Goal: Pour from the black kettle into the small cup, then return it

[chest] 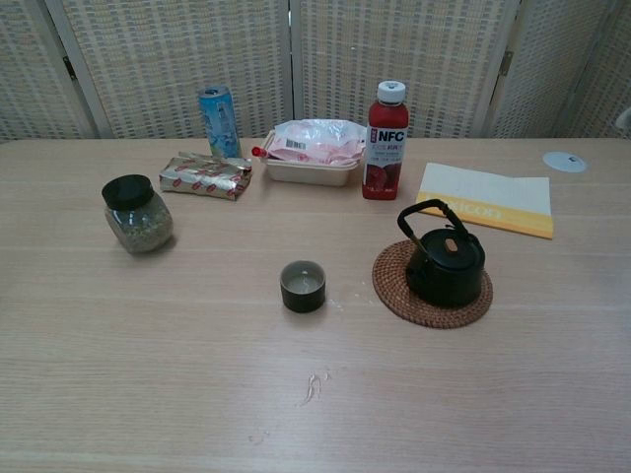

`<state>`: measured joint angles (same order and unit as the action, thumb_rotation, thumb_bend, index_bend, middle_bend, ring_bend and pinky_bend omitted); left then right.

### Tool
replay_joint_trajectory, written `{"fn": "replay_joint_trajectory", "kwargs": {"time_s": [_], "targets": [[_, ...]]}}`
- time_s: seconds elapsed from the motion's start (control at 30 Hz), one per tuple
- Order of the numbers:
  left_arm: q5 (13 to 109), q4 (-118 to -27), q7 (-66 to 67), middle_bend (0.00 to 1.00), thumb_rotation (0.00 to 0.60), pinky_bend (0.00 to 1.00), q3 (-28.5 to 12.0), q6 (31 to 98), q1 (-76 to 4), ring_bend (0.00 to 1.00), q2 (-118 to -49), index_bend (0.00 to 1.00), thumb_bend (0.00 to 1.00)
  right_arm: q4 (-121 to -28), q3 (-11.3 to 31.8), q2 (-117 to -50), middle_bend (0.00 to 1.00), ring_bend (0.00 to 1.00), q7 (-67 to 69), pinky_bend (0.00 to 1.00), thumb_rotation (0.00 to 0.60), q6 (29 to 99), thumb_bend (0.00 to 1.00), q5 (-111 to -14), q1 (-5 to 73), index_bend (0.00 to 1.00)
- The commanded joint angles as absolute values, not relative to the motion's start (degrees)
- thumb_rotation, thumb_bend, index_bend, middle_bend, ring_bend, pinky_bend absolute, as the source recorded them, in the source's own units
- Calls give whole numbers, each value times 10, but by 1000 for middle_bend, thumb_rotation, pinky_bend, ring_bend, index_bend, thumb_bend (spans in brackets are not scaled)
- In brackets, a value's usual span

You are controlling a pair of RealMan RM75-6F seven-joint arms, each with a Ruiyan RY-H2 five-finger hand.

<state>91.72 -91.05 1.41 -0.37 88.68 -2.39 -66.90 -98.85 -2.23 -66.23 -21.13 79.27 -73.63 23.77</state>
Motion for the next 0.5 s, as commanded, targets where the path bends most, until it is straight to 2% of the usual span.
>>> {"fn": "replay_joint_trajectory", "kwargs": {"time_s": [0.03, 0.3, 0.5], "targets": [[917, -912, 16, 3, 600, 0, -4, 886, -25, 60, -669, 173, 250, -990, -38, -649, 289, 178, -197, 115, 531, 827, 0, -752, 199, 230], [914, -919, 25, 3, 600, 0, -5, 887, -26, 61, -669, 173, 250, -983, -47, -640, 289, 178, -155, 115, 523, 878, 0, -773, 132, 230], [914, -923, 31, 3, 600, 0, -5, 887, -28, 61, -668, 173, 250, -976, -44, -637, 289, 178, -140, 115, 516, 886, 0, -787, 107, 230]]}}
